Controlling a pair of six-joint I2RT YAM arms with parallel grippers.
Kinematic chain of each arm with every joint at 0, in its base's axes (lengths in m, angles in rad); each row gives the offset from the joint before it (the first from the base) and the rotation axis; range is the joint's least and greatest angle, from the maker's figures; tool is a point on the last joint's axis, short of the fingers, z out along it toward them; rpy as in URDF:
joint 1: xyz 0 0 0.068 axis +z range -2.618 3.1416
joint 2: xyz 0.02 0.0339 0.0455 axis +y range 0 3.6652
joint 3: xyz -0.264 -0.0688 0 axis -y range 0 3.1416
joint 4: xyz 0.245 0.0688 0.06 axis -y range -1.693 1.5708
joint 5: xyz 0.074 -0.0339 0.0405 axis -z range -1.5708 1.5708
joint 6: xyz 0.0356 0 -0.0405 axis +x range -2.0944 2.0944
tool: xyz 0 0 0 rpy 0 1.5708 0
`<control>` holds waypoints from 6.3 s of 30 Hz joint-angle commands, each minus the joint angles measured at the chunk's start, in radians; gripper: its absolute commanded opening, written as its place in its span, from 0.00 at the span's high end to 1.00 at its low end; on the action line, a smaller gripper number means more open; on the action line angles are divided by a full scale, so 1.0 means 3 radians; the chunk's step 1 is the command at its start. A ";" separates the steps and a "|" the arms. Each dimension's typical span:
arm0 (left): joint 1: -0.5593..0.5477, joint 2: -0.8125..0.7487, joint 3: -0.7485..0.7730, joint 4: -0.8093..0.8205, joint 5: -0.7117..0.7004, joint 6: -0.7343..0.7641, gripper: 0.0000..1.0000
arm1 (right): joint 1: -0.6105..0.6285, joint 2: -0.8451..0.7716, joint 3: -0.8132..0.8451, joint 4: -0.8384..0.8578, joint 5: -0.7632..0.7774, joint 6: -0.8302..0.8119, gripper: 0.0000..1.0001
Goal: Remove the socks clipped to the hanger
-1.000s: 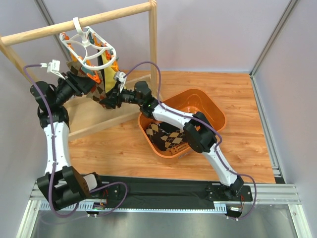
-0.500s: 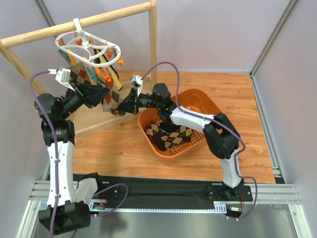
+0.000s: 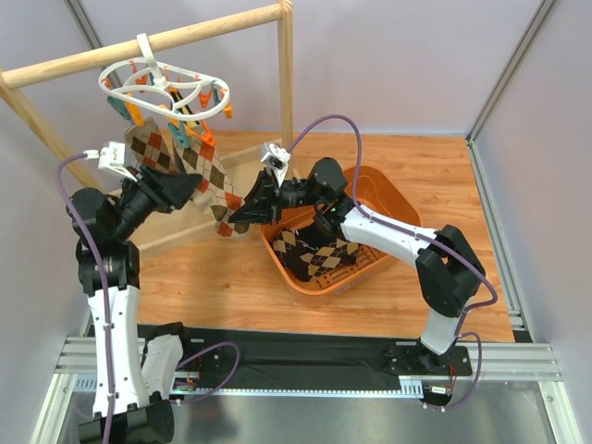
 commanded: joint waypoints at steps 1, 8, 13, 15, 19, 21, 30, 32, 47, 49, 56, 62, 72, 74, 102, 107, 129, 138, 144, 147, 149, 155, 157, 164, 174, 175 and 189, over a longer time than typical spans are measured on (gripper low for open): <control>-0.0003 -0.0053 0.0472 -0.0741 -0.0632 0.0155 0.37 | 0.0005 -0.0125 0.0013 -0.0033 -0.0212 0.0098 1.00; 0.0084 0.0089 0.1274 -0.1243 -0.1022 0.0329 0.36 | 0.0005 -0.0110 0.0095 0.0038 -0.0493 0.0369 1.00; 0.0237 0.0340 0.1787 -0.1776 -0.1298 0.0442 0.39 | 0.0005 -0.0049 0.0079 0.0674 -0.0698 0.0844 1.00; 0.0268 0.0366 0.1731 -0.1557 -0.1140 0.0391 0.40 | 0.0010 0.0013 0.0125 0.1023 -0.0826 0.1338 1.00; 0.0314 0.0407 0.1511 -0.1102 -0.0748 0.0167 0.43 | -0.0021 0.0151 0.0171 0.1648 -0.0908 0.1821 1.00; 0.0314 0.0422 0.1338 -0.0811 -0.0634 -0.0017 0.44 | -0.0031 0.0176 0.0166 0.1710 -0.0928 0.1883 1.00; 0.0324 0.0458 0.0831 0.0279 -0.0276 -0.0381 0.43 | -0.0057 0.0365 0.0381 0.0812 -0.0760 0.1357 0.99; 0.0325 0.0478 0.0811 0.0315 -0.0245 -0.0366 0.42 | -0.0077 0.0391 0.0483 0.0372 -0.0612 0.1112 1.00; 0.0391 0.0627 0.0637 0.0800 -0.0276 -0.0284 0.42 | -0.0092 0.0770 0.1081 -0.0407 -0.0330 0.1101 0.97; 0.0391 0.0637 0.0606 0.0893 -0.0245 -0.0284 0.42 | -0.0092 0.0775 0.1112 -0.0412 -0.0320 0.1106 0.97; 0.0386 0.0729 0.0427 0.1613 -0.0061 -0.0417 0.40 | -0.0087 0.0811 0.1168 -0.0412 -0.0356 0.1177 0.95; 0.0335 0.0821 0.0432 0.1584 -0.0178 -0.0259 0.40 | -0.0087 0.0806 0.1148 -0.0407 -0.0356 0.1188 0.95; 0.0151 0.0974 0.0381 0.1911 -0.0188 -0.0299 0.49 | -0.0092 0.0790 0.1168 -0.0402 -0.0366 0.1198 0.95; 0.0141 0.0990 0.0366 0.1926 -0.0214 -0.0315 0.50 | -0.0087 0.0775 0.1153 -0.0402 -0.0381 0.1193 0.95; -0.0085 0.1199 0.0304 0.2448 -0.0352 -0.0550 0.54 | -0.0067 0.0698 0.1092 -0.0381 -0.0427 0.1223 0.95; -0.0085 0.1204 0.0238 0.2637 -0.0357 -0.0606 0.51 | -0.0052 0.0734 0.1132 -0.0376 -0.0468 0.1234 0.95; -0.0085 0.1373 0.0279 0.2979 -0.0224 -0.0816 0.51 | -0.0046 0.0744 0.1127 -0.0381 -0.0524 0.1254 0.95; -0.0085 0.1429 0.0279 0.3056 -0.0194 -0.0903 0.60 | -0.0041 0.0744 0.1148 -0.0396 -0.0530 0.1249 0.95; -0.0090 0.1455 0.0335 0.2980 -0.0179 -0.0949 0.84 | -0.0041 0.0744 0.1133 -0.0396 -0.0524 0.1244 0.95; -0.0085 0.1460 0.0340 0.2995 -0.0158 -0.1005 0.94 | -0.0041 0.0739 0.1127 -0.0396 -0.0514 0.1239 0.95; -0.0085 0.1445 0.0350 0.2985 -0.0148 -0.1015 0.97 | -0.0036 0.0744 0.1127 -0.0396 -0.0504 0.1244 0.96; -0.0085 0.1414 0.0360 0.2857 -0.0148 -0.0949 0.98 | -0.0041 0.0714 0.1077 -0.0371 -0.0494 0.1254 0.96; -0.0085 0.1409 0.0350 0.2847 -0.0148 -0.0944 0.96 | -0.0057 0.0658 0.1025 -0.0411 -0.0468 0.1234 0.96; -0.0085 0.1261 0.0156 0.2658 -0.0234 -0.0867 0.49 | -0.0184 0.0066 0.0591 -0.1610 0.0195 0.0351 1.00; -0.0085 0.0929 -0.0089 0.1958 -0.0367 -0.0443 0.38 | -0.0271 -0.0988 0.0048 -0.3095 0.1601 -0.0509 1.00; -0.0085 0.0883 -0.0110 0.1901 -0.0368 -0.0402 0.38 | -0.0297 -0.1055 0.0054 -0.3304 0.1689 -0.0581 1.00; -0.0074 0.0345 0.0043 -0.0241 -0.1231 0.0738 0.37 | -0.0507 -0.1582 -0.0257 -0.4447 0.3116 -0.0510 0.99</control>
